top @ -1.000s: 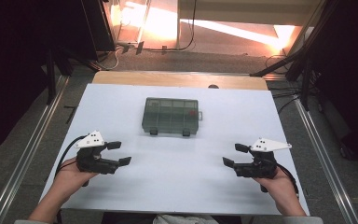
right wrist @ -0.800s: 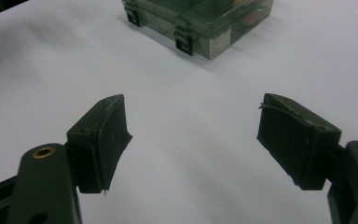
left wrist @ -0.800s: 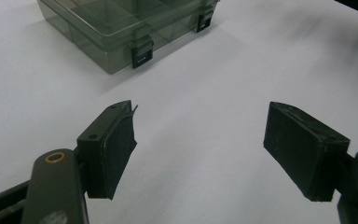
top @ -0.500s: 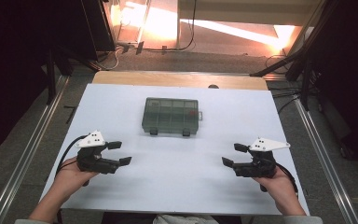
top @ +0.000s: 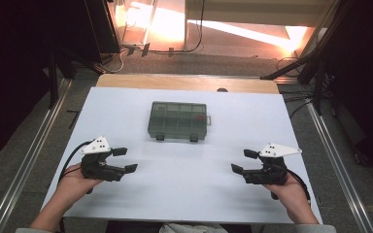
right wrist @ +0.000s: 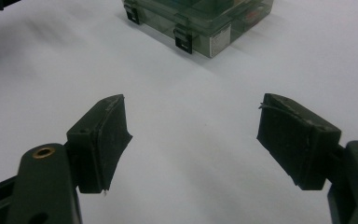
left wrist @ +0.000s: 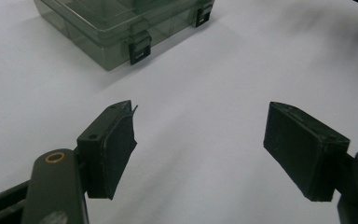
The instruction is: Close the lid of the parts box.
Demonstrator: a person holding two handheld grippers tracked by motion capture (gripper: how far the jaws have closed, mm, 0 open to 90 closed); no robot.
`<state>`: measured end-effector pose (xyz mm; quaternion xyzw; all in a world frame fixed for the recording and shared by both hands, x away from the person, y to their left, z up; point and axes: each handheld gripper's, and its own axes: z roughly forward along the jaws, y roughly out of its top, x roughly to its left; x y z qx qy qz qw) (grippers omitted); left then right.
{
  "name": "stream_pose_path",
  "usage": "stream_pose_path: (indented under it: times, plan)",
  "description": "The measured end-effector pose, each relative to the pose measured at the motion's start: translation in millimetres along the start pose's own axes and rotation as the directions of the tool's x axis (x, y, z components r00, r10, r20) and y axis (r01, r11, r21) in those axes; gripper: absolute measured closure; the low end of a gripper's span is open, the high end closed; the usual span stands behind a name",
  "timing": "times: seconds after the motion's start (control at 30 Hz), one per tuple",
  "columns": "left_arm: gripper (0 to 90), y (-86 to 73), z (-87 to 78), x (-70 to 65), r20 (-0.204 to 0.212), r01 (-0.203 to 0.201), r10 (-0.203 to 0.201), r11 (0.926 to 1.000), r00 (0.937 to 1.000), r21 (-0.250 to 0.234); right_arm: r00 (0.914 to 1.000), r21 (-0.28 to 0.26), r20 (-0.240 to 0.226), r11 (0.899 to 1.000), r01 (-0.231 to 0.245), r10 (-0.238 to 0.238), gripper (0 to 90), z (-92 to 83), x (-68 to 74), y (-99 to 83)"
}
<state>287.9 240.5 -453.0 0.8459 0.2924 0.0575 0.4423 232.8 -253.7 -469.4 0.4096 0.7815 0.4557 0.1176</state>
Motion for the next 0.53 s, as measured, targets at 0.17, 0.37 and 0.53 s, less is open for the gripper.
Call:
stream_pose_path:
  times: [0.17,0.37,0.53]
  plan:
    - [24.5,-0.1,0.3,-0.2,0.003,-0.003,0.003,1.0000,1.0000,0.005,1.0000,0.001,0.001,1.000,0.000,0.000,24.8,0.2,0.1,-0.1]
    - [24.5,-0.3,0.5,0.0,0.003,-0.002,0.001,0.9999,1.0000,0.012,1.0000,0.006,-0.001,1.000,-0.001,0.001,24.8,0.4,0.2,-0.2]
    - [24.5,0.0,0.5,0.0,0.004,-0.001,0.001,1.0000,1.0000,0.009,1.0000,0.010,-0.002,1.000,-0.003,0.003,24.8,0.8,-0.3,-0.4]
